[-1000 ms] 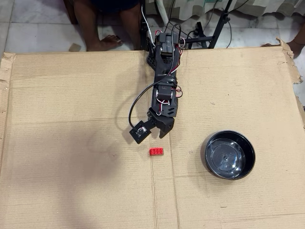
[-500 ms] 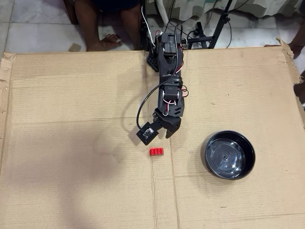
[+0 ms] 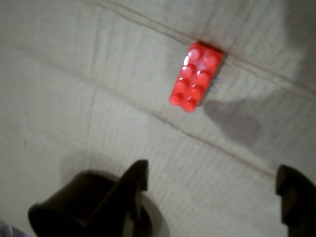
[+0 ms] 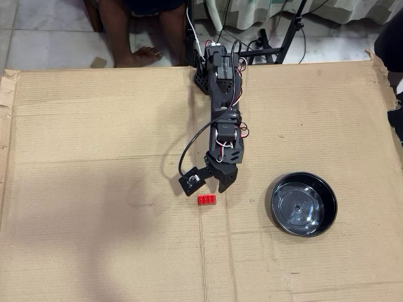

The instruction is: Grasp a lego block and put it in the bin.

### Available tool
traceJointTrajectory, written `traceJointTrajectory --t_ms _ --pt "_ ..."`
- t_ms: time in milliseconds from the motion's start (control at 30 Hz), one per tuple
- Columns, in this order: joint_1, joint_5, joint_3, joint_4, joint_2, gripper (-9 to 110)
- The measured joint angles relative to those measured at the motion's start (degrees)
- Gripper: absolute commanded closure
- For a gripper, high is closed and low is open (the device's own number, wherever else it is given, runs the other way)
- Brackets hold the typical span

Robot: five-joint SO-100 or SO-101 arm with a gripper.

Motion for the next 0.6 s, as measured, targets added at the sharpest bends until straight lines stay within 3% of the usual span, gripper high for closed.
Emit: traceJointTrajectory --t_ms 267,600 --pt "1.49 3.69 -7.12 -0.53 -8.61 72" --pt "2.72 5.89 -8.96 -12.22 -15.29 73"
